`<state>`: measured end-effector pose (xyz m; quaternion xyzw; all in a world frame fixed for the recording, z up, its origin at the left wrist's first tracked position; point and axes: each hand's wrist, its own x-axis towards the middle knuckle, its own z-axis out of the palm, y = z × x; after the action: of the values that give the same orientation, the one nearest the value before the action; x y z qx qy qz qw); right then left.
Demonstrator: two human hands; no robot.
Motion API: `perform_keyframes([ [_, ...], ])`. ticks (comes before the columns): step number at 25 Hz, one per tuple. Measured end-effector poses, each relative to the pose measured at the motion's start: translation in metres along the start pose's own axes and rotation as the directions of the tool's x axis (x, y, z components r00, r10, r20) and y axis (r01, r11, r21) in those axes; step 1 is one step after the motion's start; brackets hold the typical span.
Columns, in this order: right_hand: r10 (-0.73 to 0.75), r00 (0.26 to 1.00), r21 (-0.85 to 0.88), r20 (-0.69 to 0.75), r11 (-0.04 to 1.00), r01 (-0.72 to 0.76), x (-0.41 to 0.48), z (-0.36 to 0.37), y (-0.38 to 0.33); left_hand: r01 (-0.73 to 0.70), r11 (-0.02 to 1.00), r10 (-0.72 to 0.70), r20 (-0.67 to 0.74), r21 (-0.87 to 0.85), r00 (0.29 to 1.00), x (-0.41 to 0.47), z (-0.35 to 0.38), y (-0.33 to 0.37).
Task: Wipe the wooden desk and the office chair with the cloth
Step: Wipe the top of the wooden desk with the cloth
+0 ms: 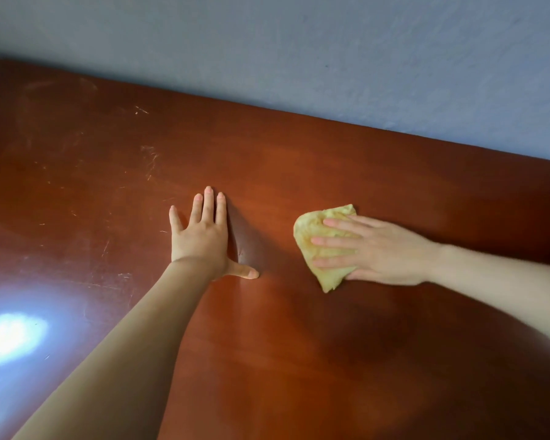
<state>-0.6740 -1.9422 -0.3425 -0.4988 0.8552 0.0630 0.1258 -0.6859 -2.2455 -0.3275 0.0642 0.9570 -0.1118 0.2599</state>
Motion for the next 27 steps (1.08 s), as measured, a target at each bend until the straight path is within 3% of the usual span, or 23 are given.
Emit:
perform_keyframes([
  [3, 0.108, 0.994, 0.022, 0.024, 0.994, -0.109, -0.001, -0.005, 0.040, 0.000, 1.000, 0.000, -0.003, 0.002, 1.000, 0.000, 0.000, 0.000],
  [5, 0.271, 0.962, 0.098, 0.037, 0.957, -0.274, 0.008, -0.010, 0.062, -0.001, 1.000, 0.001, -0.009, -0.008, 1.000, 0.000, 0.001, -0.001],
  [8, 0.519, 0.853, 0.252, 0.057, 0.819, -0.515, 0.037, -0.017, 0.084, -0.008, 1.000, 0.008, -0.024, -0.018, 1.000, 0.001, 0.003, -0.002],
  [14, 0.775, 0.621, 0.365, 0.121, 0.547, -0.753, 0.129, -0.034, 0.080, -0.015, 0.999, 0.013, -0.049, -0.042, 0.999, 0.002, 0.008, -0.002],
  [16, 0.756, 0.641, 0.393, 0.131, 0.554, -0.734, 0.153, -0.041, 0.070, -0.016, 0.998, 0.012, -0.066, -0.058, 0.998, 0.002, 0.010, -0.003],
  [22, 0.602, 0.798, 0.372, 0.024, 0.736, -0.566, 0.188, -0.048, 0.003, -0.022, 0.995, 0.010, -0.110, -0.101, 0.994, 0.003, 0.013, -0.006],
  [27, 0.522, 0.853, 0.359, 0.011, 0.794, -0.490, 0.174, -0.041, -0.043, -0.002, 0.984, -0.027, -0.159, -0.178, 0.987, -0.018, 0.030, -0.008],
])
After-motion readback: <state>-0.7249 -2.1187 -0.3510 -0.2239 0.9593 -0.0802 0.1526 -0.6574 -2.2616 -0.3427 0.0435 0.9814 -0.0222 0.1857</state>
